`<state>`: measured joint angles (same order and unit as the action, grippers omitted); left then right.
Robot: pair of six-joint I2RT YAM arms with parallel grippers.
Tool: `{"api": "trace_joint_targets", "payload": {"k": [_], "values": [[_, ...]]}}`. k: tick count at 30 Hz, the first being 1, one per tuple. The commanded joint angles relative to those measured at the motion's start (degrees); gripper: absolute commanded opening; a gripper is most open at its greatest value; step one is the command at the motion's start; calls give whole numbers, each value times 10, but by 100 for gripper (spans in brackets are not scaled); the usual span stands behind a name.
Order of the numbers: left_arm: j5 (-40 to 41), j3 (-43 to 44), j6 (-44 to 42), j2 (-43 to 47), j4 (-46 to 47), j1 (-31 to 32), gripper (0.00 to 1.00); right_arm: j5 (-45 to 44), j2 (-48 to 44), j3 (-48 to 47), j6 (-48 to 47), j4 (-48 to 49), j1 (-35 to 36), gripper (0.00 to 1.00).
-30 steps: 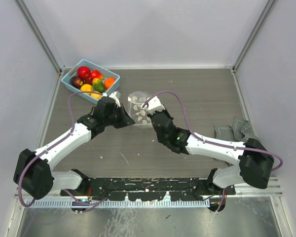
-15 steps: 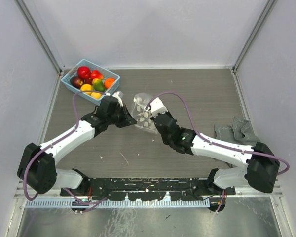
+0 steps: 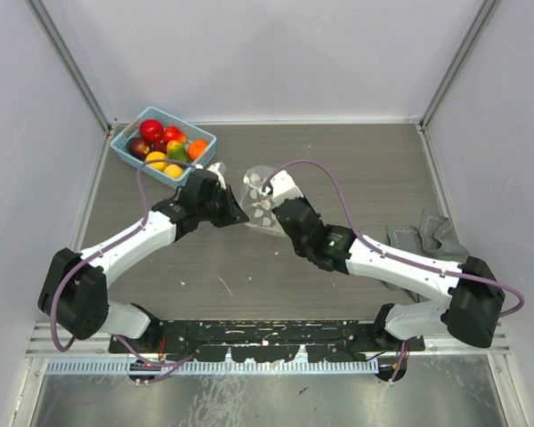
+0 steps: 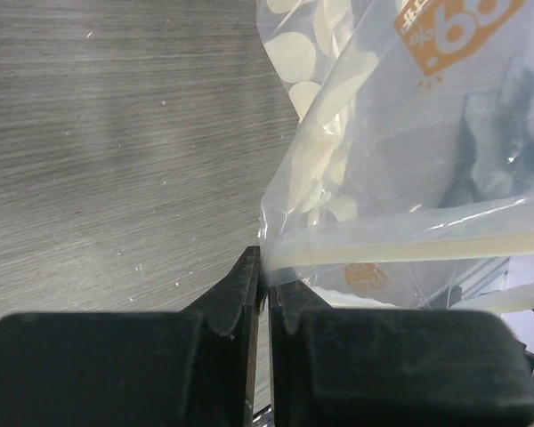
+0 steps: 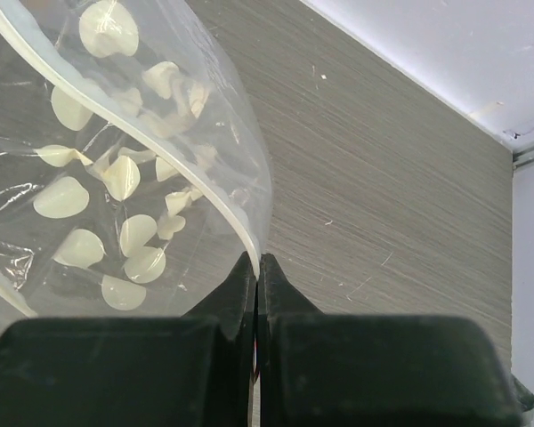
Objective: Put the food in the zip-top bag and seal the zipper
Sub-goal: Open the zipper of the food storage bag, then pick up the fake fruit from the bin.
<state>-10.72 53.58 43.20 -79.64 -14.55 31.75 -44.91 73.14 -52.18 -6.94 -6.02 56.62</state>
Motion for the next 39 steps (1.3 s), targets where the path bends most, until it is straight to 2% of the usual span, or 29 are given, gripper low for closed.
{"api": "trace_joint_targets", "payload": {"k": [1, 12, 20, 24, 30, 34, 36, 39], "values": [[-5, 37, -9, -5, 18, -1, 11, -21, 7, -48, 18, -24, -13, 0], [-49, 52, 25, -8, 56, -14, 50, -9, 58, -105, 44, -92, -28, 0], [-55, 32, 28, 51, 27, -41, 69, 5, 103, -122, 70, -112, -30, 0], [-39, 27, 11, 87, -15, -83, 76, 11, 118, -135, 72, -112, -31, 0], [27, 97, -67, 99, -126, -174, 83, 39, 128, -146, 71, -110, -40, 0], [95, 161, -110, 74, -166, -212, 87, 57, 133, -150, 71, -110, -49, 0], [112, 190, -122, 36, -174, -229, 91, 66, 135, -152, 70, -111, -55, 0], [128, 241, -133, -18, -185, -251, 92, 77, 137, -159, 68, -115, -63, 0]]}}
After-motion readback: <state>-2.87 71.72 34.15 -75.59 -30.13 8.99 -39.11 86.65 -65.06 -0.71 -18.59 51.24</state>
